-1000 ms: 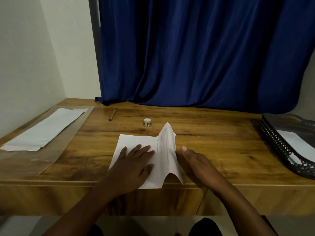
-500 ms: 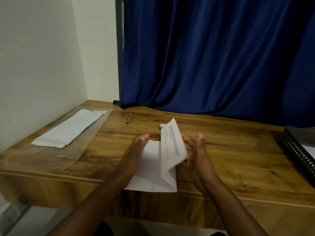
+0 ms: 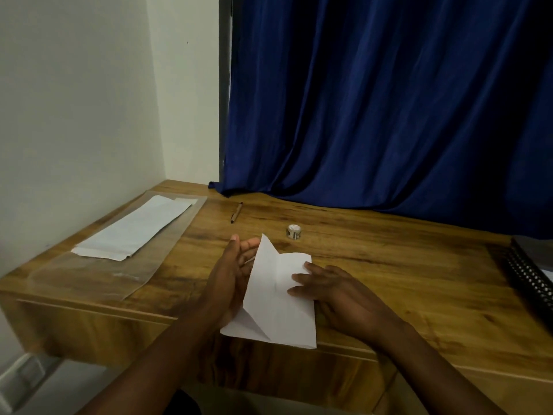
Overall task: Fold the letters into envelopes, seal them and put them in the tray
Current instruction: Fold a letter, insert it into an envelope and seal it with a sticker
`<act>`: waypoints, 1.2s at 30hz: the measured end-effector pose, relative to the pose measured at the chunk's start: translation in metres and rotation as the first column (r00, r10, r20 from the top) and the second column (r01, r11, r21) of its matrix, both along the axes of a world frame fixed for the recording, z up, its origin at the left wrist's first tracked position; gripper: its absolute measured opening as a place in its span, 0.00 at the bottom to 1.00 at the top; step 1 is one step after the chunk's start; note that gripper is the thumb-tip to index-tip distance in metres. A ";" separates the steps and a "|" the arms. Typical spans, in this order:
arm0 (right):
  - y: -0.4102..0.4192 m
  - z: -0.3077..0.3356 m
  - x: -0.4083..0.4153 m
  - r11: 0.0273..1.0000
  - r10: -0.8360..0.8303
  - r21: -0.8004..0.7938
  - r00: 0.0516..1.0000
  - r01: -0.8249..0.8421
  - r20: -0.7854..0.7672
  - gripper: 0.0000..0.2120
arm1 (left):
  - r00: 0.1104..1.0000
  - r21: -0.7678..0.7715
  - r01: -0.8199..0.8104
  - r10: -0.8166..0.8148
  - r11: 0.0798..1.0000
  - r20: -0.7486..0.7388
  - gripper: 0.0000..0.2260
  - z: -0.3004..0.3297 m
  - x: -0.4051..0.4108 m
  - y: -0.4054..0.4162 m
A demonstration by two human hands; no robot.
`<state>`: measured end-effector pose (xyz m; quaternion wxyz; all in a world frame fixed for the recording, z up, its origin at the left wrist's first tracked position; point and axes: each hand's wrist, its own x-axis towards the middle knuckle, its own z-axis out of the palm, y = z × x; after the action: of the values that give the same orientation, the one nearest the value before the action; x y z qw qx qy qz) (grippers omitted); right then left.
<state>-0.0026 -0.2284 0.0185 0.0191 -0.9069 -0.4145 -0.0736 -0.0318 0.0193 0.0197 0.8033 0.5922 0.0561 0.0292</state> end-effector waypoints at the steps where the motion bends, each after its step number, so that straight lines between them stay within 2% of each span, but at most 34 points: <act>1: 0.001 0.002 0.000 1.000 0.021 -0.010 0.999 -0.021 0.031 0.25 | 1.000 0.006 0.021 -0.021 1.000 -0.005 0.24 0.000 0.001 0.001; 4: 0.003 0.006 -0.001 0.996 0.084 0.009 0.993 -0.085 0.086 0.20 | 0.996 0.042 0.090 -0.090 0.995 -0.014 0.23 0.003 0.002 0.003; 9: -0.002 0.007 -0.012 0.985 0.097 0.129 0.986 -0.115 0.139 0.16 | 0.998 0.149 0.037 -0.030 0.988 -0.046 0.20 0.016 0.017 0.011; 11: -0.008 0.009 -0.018 0.987 0.093 0.114 0.978 -0.115 0.186 0.14 | 1.000 0.162 0.004 -0.003 0.987 -0.008 0.18 0.020 0.022 0.014; 12: -0.011 0.010 -0.021 0.990 0.080 0.100 0.975 -0.103 0.209 0.14 | 0.998 0.223 -0.015 0.003 0.975 0.057 0.18 0.024 0.022 0.016; 14: -0.019 0.013 -0.027 0.993 0.042 0.095 0.967 -0.068 0.252 0.13 | 0.977 0.419 -0.074 -0.019 0.905 0.212 0.19 0.036 0.015 0.018; 16: -0.026 0.015 -0.033 0.992 0.000 0.121 0.964 -0.033 0.266 0.13 | 0.932 0.585 -0.025 -0.193 0.811 0.307 0.23 0.045 0.005 0.020; 17: -0.029 0.015 -0.035 0.990 -0.020 0.143 0.965 -0.018 0.261 0.13 | 0.902 0.681 0.048 -0.324 0.731 0.285 0.24 0.048 0.000 0.018; 19: -0.033 0.014 -0.040 0.984 -0.051 0.179 0.969 0.007 0.242 0.13 | 0.839 0.861 0.162 -0.527 0.482 0.137 0.30 0.040 -0.004 0.011; 20: -0.033 0.013 -0.041 0.982 -0.065 0.187 0.971 0.021 0.229 0.13 | 0.814 0.912 0.180 -0.576 0.368 0.072 0.32 0.033 -0.006 0.007; 21: -0.033 0.012 -0.043 0.980 -0.079 0.198 0.974 0.036 0.211 0.13 | 0.801 0.941 0.170 -0.597 0.291 0.040 0.34 0.023 -0.008 0.005; 22: -0.033 0.011 -0.045 0.975 -0.094 0.214 0.977 0.052 0.189 0.13 | 0.802 0.958 0.139 -0.596 0.251 0.040 0.32 0.014 -0.009 0.003; 25: -0.033 0.010 -0.048 0.967 -0.157 0.219 0.980 0.128 0.120 0.18 | 0.802 0.982 -0.021 -0.583 0.190 0.130 0.20 -0.006 -0.009 0.004; 27: -0.037 0.007 -0.047 0.967 -0.211 0.166 0.974 0.195 0.082 0.21 | 0.798 0.981 -0.078 -0.579 0.180 0.169 0.17 -0.010 -0.011 0.004; 32: -0.051 0.001 -0.047 0.955 -0.252 0.166 0.967 0.245 0.024 0.22 | 0.804 0.983 -0.110 -0.569 0.145 0.174 0.20 -0.024 -0.017 0.003; 36: -0.059 -0.002 -0.048 0.949 -0.269 0.175 0.963 0.263 0.011 0.21 | 0.805 0.981 -0.146 -0.561 0.125 0.191 0.27 -0.027 -0.022 0.001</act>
<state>-0.0505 -0.2869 0.0168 0.0801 -0.9480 -0.2808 -0.1268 -0.0534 0.0207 -0.0072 0.1989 0.9315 -0.2880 0.0993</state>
